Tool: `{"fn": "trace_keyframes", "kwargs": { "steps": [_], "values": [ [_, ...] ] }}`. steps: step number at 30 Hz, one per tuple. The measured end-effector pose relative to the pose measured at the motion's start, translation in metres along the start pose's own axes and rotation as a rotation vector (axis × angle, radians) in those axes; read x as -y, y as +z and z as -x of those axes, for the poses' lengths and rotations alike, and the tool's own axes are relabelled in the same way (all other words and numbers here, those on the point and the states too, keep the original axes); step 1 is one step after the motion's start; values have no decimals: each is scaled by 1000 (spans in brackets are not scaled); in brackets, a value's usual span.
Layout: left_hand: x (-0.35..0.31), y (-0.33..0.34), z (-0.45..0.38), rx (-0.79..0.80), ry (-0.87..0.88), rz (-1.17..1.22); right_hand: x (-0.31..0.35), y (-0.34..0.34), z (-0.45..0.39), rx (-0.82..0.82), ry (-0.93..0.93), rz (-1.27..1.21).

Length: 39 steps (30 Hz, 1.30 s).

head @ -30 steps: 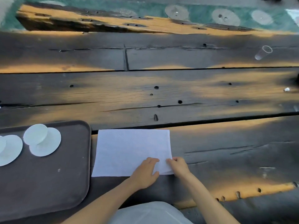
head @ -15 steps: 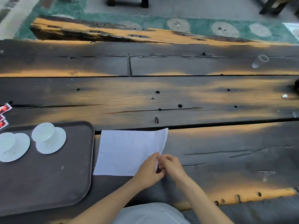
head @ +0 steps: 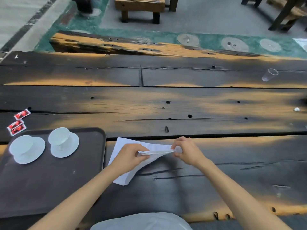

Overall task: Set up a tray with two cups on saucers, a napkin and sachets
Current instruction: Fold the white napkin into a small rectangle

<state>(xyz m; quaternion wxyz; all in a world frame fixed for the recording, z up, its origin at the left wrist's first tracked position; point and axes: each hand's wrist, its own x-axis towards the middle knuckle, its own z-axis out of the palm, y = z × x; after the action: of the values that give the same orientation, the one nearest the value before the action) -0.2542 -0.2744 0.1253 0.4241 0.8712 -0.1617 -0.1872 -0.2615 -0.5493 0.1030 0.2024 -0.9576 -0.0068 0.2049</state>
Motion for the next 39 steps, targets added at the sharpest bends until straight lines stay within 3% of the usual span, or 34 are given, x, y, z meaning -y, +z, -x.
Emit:
{"fn": "trace_keyframes", "kwargs": {
  "steps": [6, 14, 20, 24, 27, 30, 35, 39],
  "values": [
    [-28, -84, -13, -162, 167, -116, 36, -79, -24, -175, -126, -127],
    [-70, -199, -57, -350, 353, -397, 98, -181, -56, -497, -420, 28],
    [-90, -235, -75, -470, 424, -467, 117, -223, -61, -697, -526, 126],
    [-83, -231, -66, -523, 513, -458, 114, -214, -53, -766, -583, 94],
    [-61, -212, -51, -481, 497, -446, 101, -182, -43, -714, -579, 62],
    [-21, -171, -26, -391, 370, -373, 83, -119, -25, -575, -534, 5],
    [52, -88, 38, -77, 181, -359, 44, -1, 19, -172, -399, -6],
    [88, -40, 82, 180, 50, -374, 24, 54, 50, 106, -357, -53]
  ]
}}
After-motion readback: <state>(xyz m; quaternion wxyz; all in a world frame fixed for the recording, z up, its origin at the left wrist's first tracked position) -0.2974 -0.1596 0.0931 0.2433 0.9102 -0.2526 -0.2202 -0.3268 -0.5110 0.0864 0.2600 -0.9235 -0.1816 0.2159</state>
